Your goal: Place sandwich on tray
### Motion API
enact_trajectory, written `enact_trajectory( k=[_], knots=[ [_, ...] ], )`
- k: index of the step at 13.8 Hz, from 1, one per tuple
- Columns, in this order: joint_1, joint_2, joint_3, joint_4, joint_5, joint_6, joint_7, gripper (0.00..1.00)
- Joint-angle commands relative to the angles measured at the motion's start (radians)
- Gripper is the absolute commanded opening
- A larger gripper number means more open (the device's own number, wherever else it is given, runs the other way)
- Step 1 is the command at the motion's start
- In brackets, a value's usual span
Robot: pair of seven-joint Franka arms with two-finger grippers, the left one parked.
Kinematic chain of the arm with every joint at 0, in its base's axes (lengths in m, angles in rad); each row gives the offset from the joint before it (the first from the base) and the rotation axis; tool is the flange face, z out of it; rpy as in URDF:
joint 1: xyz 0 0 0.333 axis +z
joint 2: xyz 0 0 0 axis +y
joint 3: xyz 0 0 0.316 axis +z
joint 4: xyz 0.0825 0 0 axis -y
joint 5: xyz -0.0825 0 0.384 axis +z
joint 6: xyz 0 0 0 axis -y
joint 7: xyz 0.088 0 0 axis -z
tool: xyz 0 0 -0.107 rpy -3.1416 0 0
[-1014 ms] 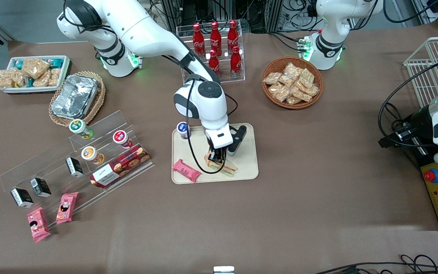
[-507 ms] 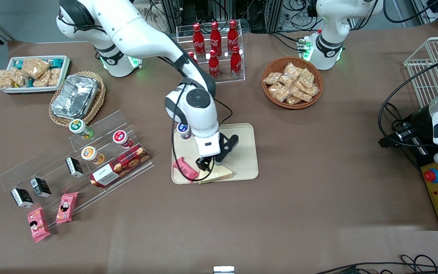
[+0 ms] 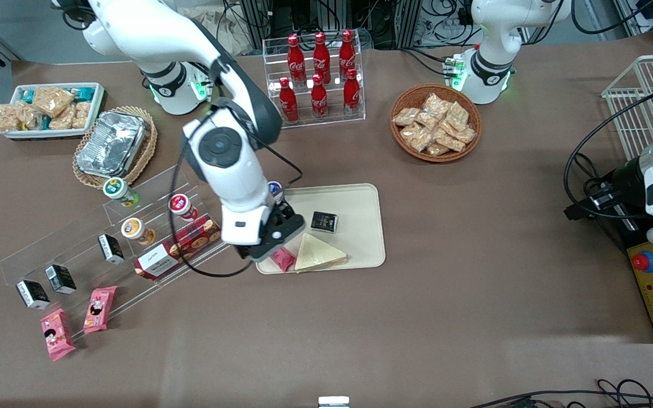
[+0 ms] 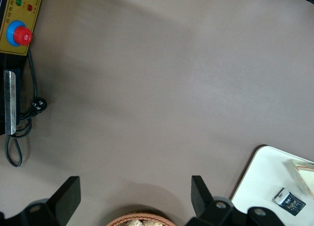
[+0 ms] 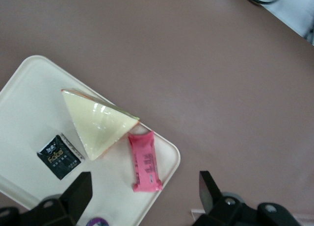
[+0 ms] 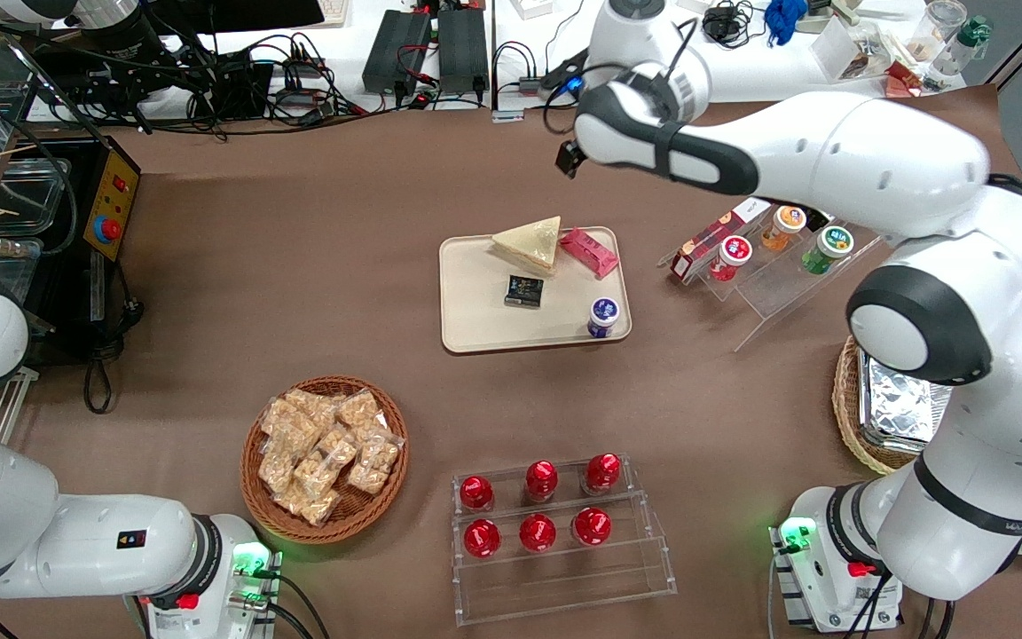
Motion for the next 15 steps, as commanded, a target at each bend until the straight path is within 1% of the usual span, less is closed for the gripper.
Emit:
enact_trajectory(
  k=[1,5,7,9,12,14,15],
  knots=[
    [-0.048,-0.080,-0.008,-0.012,0.029,-0.101,0.068,0.97],
    [-0.156,-0.194,-0.010,-0.014,0.030,-0.283,0.111,0.97],
    [-0.244,-0.231,-0.010,-0.015,0.055,-0.365,0.122,0.98],
    [-0.330,-0.246,-0.008,-0.015,0.056,-0.429,0.137,0.98],
    [-0.436,-0.254,-0.010,-0.015,0.093,-0.448,0.136,0.98],
    [-0.501,-0.251,-0.008,-0.015,0.125,-0.443,0.105,0.98],
    [-0.519,-0.248,-0.007,-0.017,0.128,-0.437,0.060,0.98]
  ],
)
